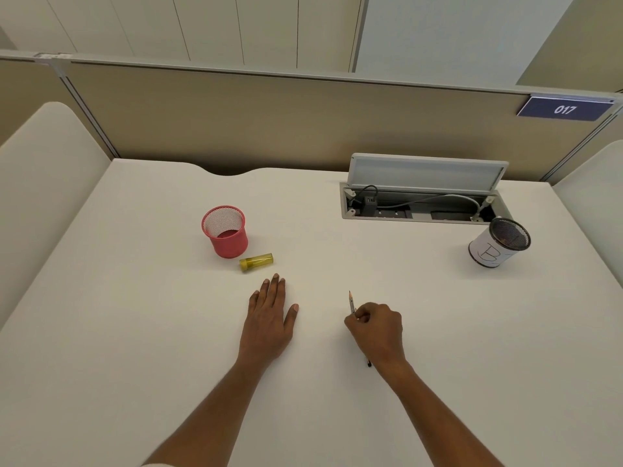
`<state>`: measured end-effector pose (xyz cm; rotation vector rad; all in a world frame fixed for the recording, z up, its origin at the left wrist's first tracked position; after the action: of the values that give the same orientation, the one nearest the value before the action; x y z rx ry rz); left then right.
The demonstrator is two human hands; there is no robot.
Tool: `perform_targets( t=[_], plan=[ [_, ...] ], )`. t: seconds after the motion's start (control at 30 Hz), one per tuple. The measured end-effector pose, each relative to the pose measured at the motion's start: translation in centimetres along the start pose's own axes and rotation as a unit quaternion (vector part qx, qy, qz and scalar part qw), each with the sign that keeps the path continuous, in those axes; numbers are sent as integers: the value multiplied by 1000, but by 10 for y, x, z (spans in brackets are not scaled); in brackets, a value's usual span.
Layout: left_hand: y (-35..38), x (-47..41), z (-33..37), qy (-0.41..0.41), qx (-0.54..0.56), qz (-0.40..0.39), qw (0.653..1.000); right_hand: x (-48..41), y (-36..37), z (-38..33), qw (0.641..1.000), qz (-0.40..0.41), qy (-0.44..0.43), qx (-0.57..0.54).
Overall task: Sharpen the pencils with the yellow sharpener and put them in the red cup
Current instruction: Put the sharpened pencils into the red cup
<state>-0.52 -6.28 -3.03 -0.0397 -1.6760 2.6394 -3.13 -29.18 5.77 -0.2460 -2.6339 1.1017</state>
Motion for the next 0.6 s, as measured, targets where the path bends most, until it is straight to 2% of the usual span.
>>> perform_targets(
  t=[0.23, 0.4, 0.6],
  plan=[
    [-13, -9, 32, -1, 35, 10, 999, -11, -51, -3, 999, 20, -13, -38],
    [-24, -14, 72, -2, 45, 74, 996, -13, -84, -3, 995, 52, -36, -76],
    [-17, -5, 110, -96, 188, 17, 977, -10, -112, 2, 989, 72, -45, -122]
  ],
)
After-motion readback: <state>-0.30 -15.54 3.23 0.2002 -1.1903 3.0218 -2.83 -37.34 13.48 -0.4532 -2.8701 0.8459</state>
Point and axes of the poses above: each hand's wrist, its own x-axis away from the middle knuckle, its own y-axis out of the palm, z = x × y, the point moved 5 cm from there along -x, towards the middle knuckle, and after that the axes turned 3 degrees about -y, right-handed, at the moved point
